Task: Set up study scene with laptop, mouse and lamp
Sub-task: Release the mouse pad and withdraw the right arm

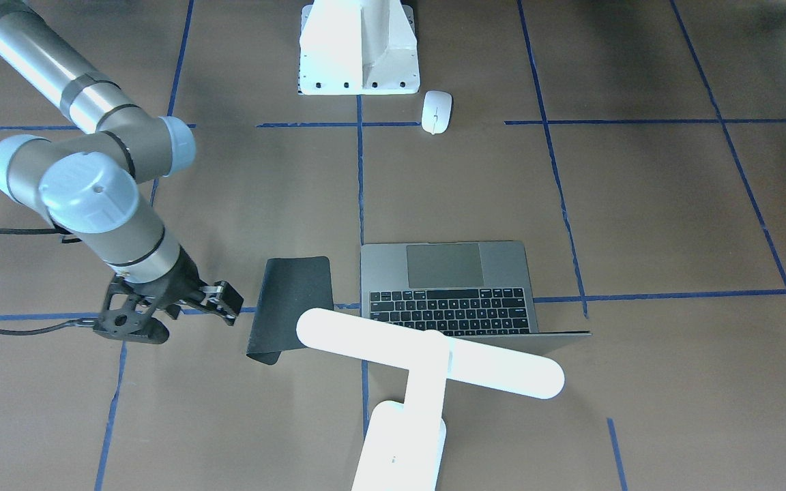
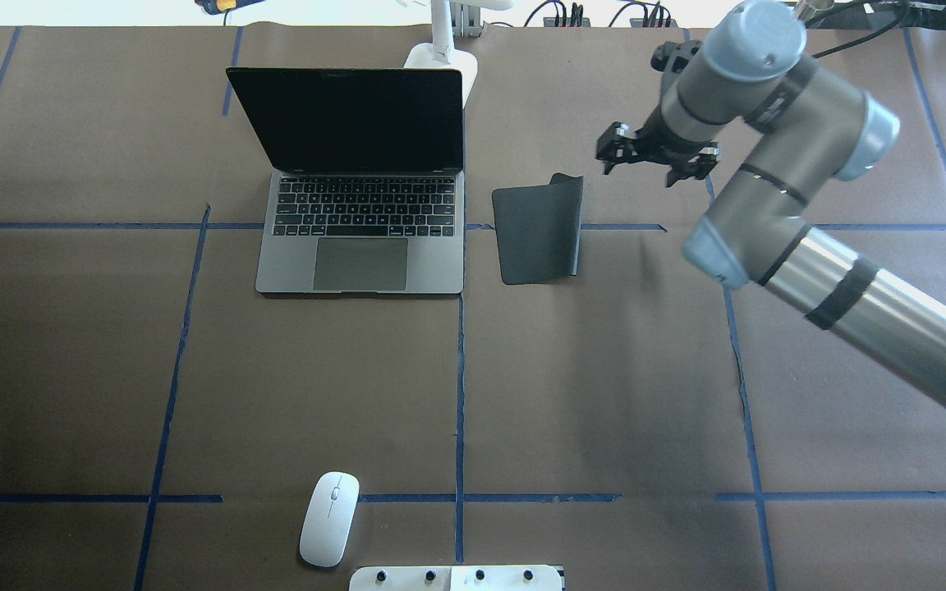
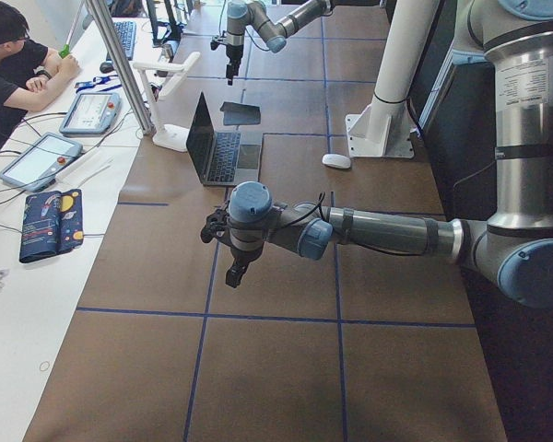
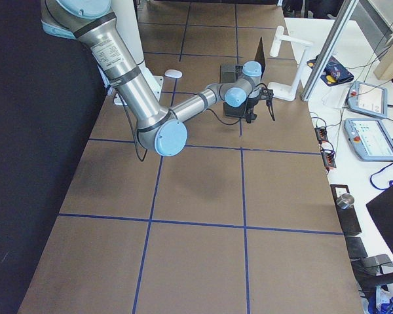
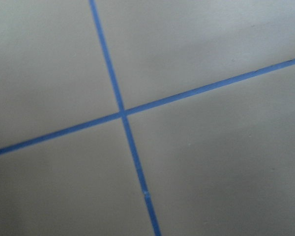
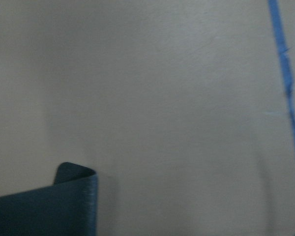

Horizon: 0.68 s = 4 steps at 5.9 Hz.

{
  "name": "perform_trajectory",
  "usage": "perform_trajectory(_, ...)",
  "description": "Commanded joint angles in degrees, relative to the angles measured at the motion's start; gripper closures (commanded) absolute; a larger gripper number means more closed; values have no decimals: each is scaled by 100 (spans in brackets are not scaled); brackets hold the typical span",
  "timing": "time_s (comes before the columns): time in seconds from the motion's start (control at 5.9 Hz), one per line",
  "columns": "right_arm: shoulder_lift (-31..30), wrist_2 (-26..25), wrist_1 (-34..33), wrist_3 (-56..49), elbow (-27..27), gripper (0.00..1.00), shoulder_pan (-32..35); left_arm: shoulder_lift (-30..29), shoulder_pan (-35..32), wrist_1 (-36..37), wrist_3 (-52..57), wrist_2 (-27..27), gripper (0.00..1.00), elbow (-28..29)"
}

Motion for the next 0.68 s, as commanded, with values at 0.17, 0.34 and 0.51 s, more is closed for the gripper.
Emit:
perform_trajectory(0.17,-1564,854,-607,-3185,883,0,1379,-16,1209,-171,-2218,68,0,-1091)
perform_trajectory(0.34,-2266,1057,-616,-4405,1084,0,1976,-25,1710,-171,-2915,77,0,-1452)
perform_trajectory(0.51,-3022,1102,-608,-5279,1391,0,2461,-34,2220,-171,-3496,95,0,-1778)
